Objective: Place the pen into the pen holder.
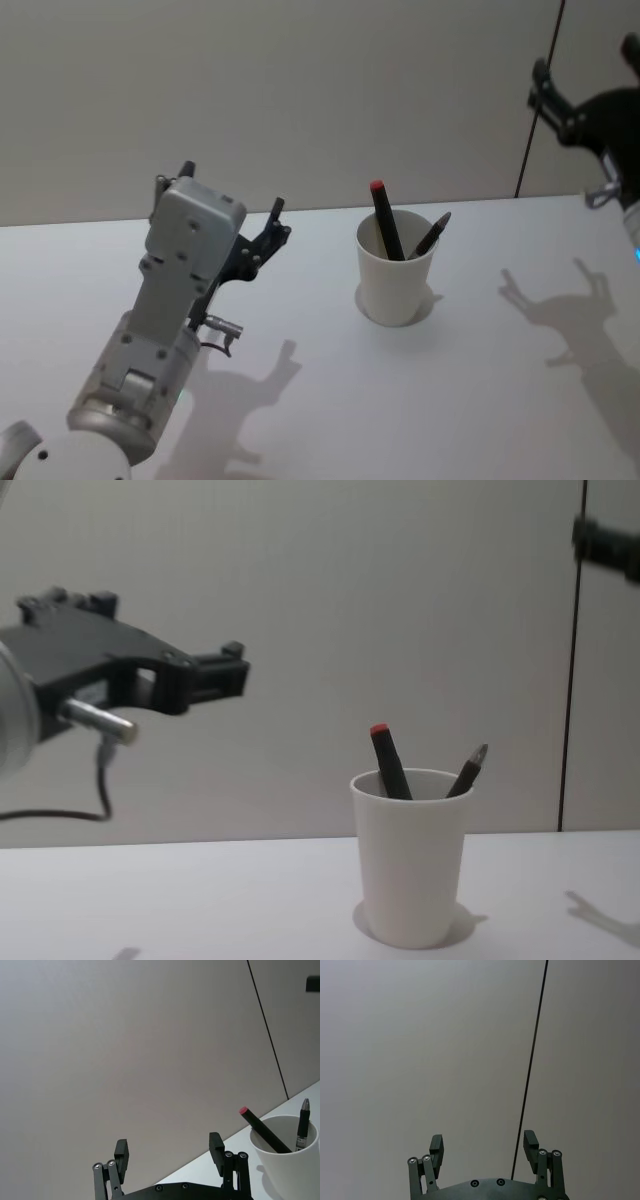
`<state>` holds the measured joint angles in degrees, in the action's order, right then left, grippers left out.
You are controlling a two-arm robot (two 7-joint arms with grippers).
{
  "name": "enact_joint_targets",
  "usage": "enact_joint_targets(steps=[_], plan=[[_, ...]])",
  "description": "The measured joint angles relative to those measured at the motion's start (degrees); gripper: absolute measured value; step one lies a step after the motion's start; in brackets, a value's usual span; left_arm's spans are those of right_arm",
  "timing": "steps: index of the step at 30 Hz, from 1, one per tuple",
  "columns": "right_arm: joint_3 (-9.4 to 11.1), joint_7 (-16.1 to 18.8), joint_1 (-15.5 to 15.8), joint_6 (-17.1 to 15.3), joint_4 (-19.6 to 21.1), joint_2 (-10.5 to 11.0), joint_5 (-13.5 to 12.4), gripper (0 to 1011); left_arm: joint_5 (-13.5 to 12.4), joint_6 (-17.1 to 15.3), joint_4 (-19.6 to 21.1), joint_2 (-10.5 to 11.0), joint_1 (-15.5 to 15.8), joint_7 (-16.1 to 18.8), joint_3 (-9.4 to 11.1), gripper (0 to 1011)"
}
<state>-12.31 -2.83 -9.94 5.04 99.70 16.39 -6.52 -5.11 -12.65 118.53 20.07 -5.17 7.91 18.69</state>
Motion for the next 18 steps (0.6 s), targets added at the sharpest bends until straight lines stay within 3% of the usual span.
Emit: enact_joint_targets(steps=[18], plan=[[-0.55, 5.62, 9.08, -5.91, 1.31, 2.49, -8.39, 1001, 8.86, 6.28, -13.52, 1.01, 9.96, -4.58, 3.95, 1001]])
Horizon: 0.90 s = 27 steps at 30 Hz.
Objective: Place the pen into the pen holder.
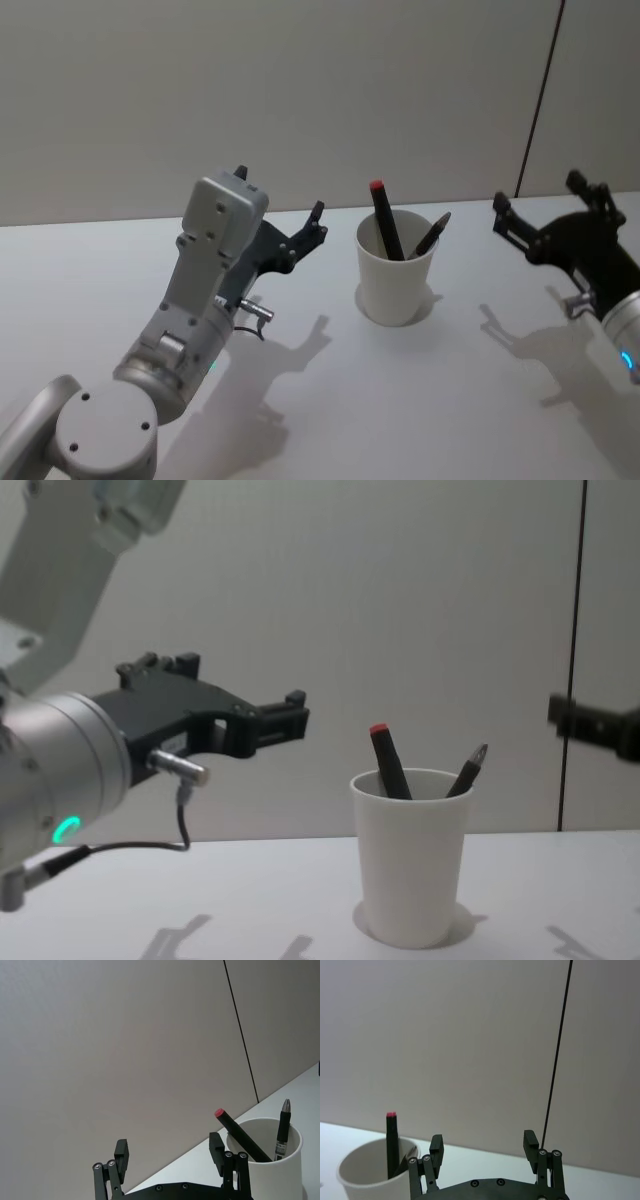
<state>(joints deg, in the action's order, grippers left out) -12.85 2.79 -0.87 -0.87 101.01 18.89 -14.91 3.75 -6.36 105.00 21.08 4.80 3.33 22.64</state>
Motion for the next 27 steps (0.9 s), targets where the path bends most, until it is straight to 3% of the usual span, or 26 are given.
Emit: enact_joint_targets(steps=[15, 27], plan=[[-0.11, 1.03, 1.69, -1.12, 0.26, 0.47, -1.56, 1001, 6.79, 4.86, -10.41, 0.75, 7.71, -3.48, 3.0, 1001], [-0.08, 1.05, 1.71, -1.11, 0.26, 0.45, -1.56, 1001, 7.74, 5.59, -11.83, 0.84, 8.77, -3.99, 3.43, 1001]])
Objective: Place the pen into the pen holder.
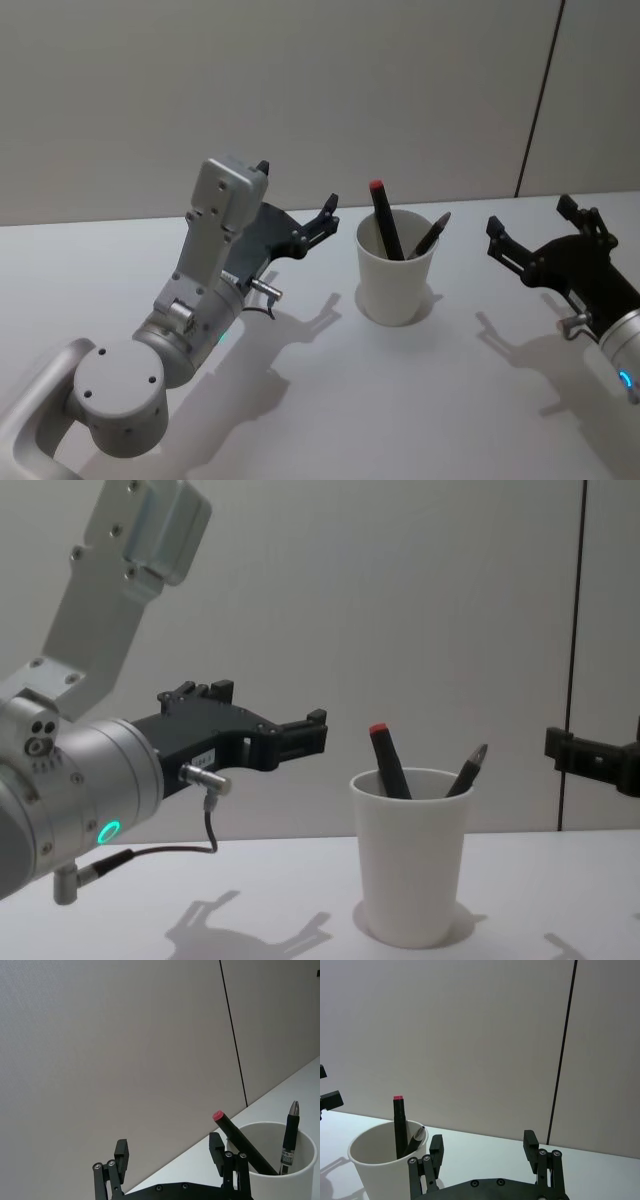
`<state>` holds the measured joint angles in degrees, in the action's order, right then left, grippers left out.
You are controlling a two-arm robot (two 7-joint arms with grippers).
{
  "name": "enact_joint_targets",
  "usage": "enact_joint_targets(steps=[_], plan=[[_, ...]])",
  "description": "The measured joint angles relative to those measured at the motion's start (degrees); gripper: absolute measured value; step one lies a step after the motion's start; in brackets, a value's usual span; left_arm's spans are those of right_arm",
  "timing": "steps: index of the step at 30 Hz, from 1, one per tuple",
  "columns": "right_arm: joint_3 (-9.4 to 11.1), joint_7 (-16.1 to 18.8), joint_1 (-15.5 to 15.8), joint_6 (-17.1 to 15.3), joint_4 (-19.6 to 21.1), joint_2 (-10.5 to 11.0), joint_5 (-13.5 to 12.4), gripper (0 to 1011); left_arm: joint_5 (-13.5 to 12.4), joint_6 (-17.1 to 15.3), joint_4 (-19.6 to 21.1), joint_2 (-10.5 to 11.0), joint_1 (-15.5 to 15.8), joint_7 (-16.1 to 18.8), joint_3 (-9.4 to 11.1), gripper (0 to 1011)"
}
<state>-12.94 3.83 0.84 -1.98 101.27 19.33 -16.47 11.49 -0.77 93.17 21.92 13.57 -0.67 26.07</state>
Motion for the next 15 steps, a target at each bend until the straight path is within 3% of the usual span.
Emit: enact_joint_targets(steps=[15], plan=[[0.0, 0.0, 0.0, 0.03, -0.04, 0.0, 0.01, 1001, 0.0, 0.0, 0.0, -0.03, 0.02, 0.0, -0.03, 1001]])
